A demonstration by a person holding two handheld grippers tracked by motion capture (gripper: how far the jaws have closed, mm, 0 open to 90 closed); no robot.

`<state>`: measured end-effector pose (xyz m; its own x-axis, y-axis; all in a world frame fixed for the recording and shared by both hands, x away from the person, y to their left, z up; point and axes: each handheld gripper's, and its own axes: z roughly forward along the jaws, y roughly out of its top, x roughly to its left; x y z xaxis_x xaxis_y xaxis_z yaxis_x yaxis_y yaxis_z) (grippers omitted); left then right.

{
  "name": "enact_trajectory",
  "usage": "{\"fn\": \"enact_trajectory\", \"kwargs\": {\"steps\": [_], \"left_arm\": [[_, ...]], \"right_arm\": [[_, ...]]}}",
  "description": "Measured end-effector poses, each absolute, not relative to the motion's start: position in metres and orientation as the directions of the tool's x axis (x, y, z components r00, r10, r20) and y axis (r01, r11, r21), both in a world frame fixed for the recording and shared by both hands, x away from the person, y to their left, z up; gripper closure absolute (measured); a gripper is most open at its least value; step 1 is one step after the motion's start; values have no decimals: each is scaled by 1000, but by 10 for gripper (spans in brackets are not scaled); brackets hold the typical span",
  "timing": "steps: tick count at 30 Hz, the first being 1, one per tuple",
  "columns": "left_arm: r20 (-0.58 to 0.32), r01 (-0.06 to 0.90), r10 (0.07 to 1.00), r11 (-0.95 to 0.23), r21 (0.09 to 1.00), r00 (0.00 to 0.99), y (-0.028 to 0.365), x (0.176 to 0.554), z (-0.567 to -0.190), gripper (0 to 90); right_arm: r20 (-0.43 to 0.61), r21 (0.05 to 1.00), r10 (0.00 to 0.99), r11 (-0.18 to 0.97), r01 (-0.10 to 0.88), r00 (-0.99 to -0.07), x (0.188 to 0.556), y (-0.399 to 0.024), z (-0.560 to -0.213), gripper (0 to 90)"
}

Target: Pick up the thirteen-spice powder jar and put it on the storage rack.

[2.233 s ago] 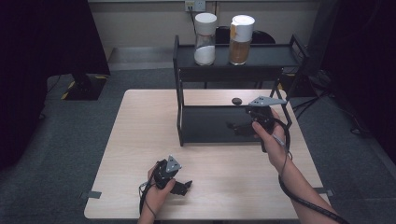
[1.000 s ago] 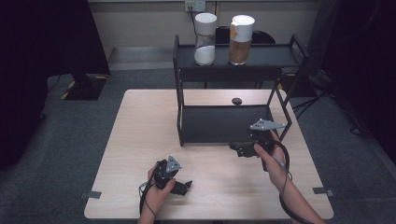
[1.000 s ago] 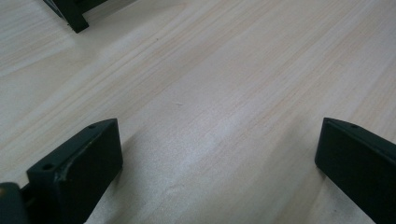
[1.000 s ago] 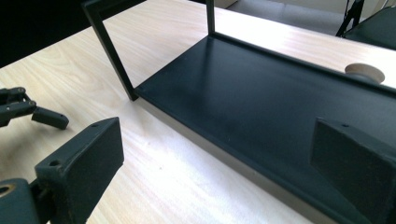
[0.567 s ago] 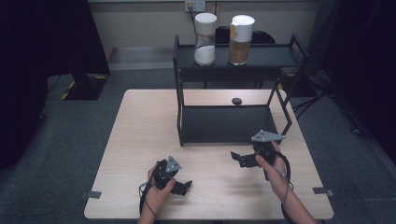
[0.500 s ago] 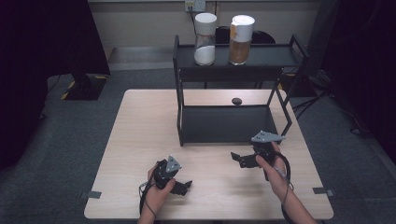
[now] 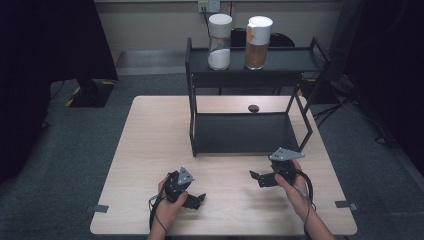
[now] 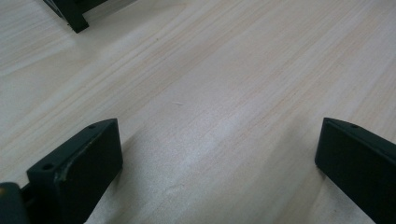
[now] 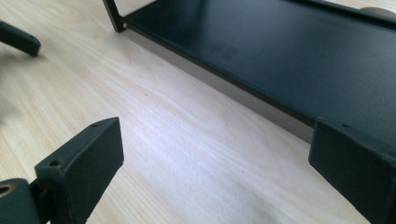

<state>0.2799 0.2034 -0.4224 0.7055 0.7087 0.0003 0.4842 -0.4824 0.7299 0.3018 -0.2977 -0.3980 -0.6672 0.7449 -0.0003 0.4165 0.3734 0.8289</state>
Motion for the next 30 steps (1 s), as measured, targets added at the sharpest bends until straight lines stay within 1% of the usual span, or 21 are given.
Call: {"fn": "enact_trajectory", "kwargs": {"steps": [12,20,30], "left_arm": [[0,485,709,-482,730,705,203,280,-422,0],[1,486,712,-481,730,702,203,279,-422,0],[1,486,712,-480,730,702,203,279,-422,0]], "right_arm": [[-14,811,744,400,428,-668,293,-308,-410,21],[-12,807,750,398,437,-661,284,-319,-417,21],[-27,801,743,416,431,-668,276,-330,-422,21]]}}
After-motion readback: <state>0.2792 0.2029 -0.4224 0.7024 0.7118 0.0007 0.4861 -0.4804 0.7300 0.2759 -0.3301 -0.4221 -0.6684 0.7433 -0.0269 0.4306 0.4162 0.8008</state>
